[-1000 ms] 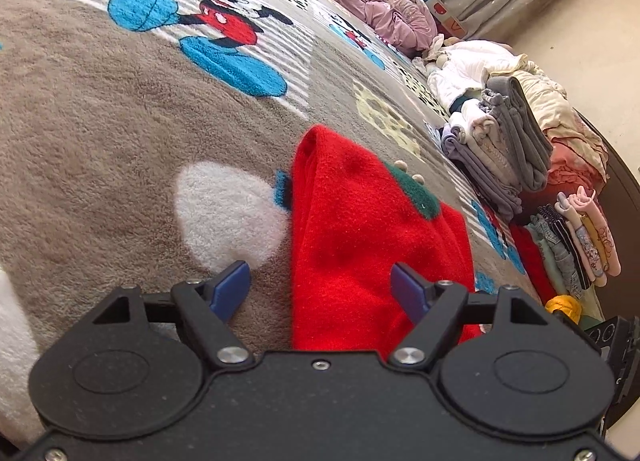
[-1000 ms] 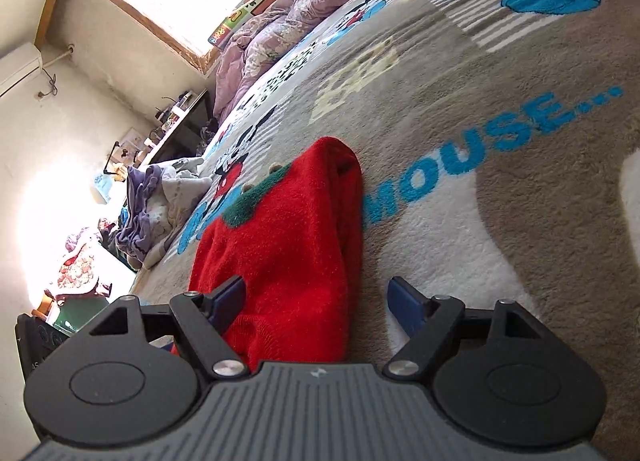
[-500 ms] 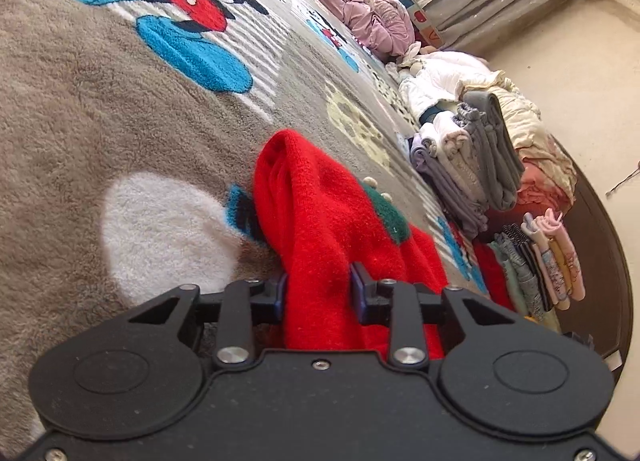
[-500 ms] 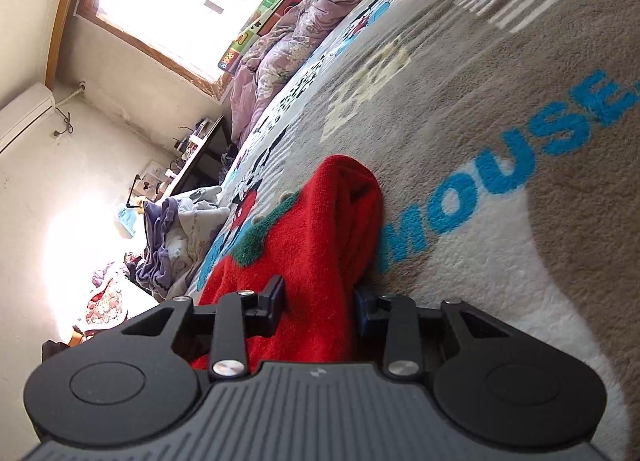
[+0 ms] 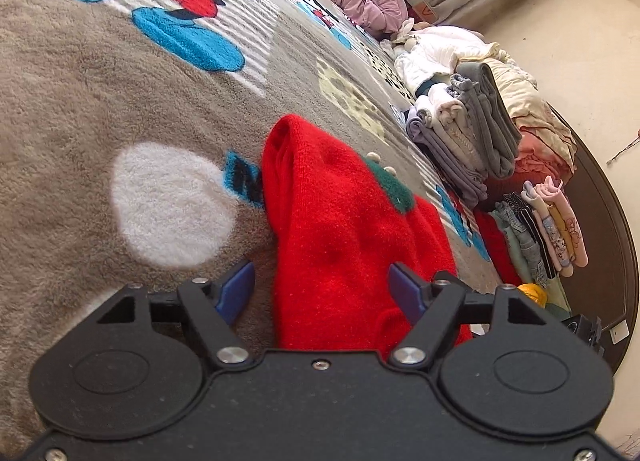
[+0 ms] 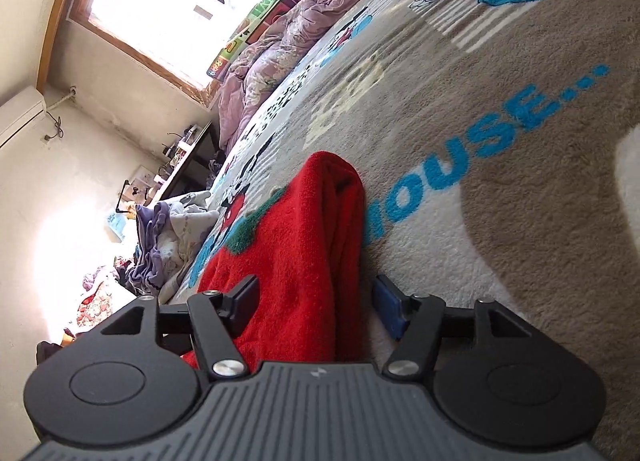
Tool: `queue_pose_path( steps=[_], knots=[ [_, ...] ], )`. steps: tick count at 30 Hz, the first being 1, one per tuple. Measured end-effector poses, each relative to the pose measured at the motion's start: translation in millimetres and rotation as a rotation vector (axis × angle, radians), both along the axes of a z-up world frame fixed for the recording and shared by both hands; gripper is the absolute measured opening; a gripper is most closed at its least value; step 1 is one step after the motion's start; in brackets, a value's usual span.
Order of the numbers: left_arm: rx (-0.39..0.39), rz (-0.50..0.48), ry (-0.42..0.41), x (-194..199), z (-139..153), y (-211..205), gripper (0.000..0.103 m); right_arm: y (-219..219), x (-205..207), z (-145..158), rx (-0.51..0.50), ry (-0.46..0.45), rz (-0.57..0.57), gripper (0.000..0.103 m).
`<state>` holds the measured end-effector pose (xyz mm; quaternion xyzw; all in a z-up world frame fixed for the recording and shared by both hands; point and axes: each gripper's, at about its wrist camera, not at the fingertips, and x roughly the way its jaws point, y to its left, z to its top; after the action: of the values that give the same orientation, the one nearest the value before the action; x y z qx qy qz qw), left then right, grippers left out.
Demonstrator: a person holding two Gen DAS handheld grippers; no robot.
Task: Fold clothes
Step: 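Grasp the folded red sweater edge with the left gripper while the right gripper grasps it, then carry the red sweater with both grippers toward the clothes stacks by the headboard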
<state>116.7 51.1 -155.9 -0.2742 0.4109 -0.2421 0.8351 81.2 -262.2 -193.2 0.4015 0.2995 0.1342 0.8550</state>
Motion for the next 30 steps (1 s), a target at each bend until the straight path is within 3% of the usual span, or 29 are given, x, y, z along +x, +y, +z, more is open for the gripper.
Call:
queue_pose_path(
  steps=[3, 4, 5, 7, 12, 22, 26, 30],
  knots=[
    [0.023, -0.003, -0.011, 1, 0, -4, 0.071, 8, 4, 0, -0.033, -0.001, -0.004, 0.062],
    [0.030, -0.005, -0.019, 1, 0, -5, 0.064, 11, 5, 0, -0.033, 0.000, 0.000, 0.062],
    [0.039, -0.005, -0.024, 2, -1, -6, 0.058, 13, 6, -1, -0.023, 0.002, 0.016, 0.051],
    [0.012, -0.020, -0.026, 4, -4, -6, 0.040, 13, 6, -4, -0.003, -0.002, 0.026, 0.044],
    [-0.020, -0.041, -0.052, -3, 2, -9, 0.029, 4, -5, -4, 0.063, -0.028, 0.020, 0.031],
    [-0.106, -0.162, -0.118, -10, 48, -47, 0.027, -28, -52, 33, 0.134, -0.145, -0.073, 0.029],
    [-0.146, -0.276, -0.169, 4, 79, -87, 0.027, -55, -82, 57, 0.174, -0.217, -0.182, 0.030],
    [-0.164, -0.458, -0.244, 23, 113, -155, 0.027, -95, -118, 76, 0.239, -0.270, -0.337, 0.030]
  ],
)
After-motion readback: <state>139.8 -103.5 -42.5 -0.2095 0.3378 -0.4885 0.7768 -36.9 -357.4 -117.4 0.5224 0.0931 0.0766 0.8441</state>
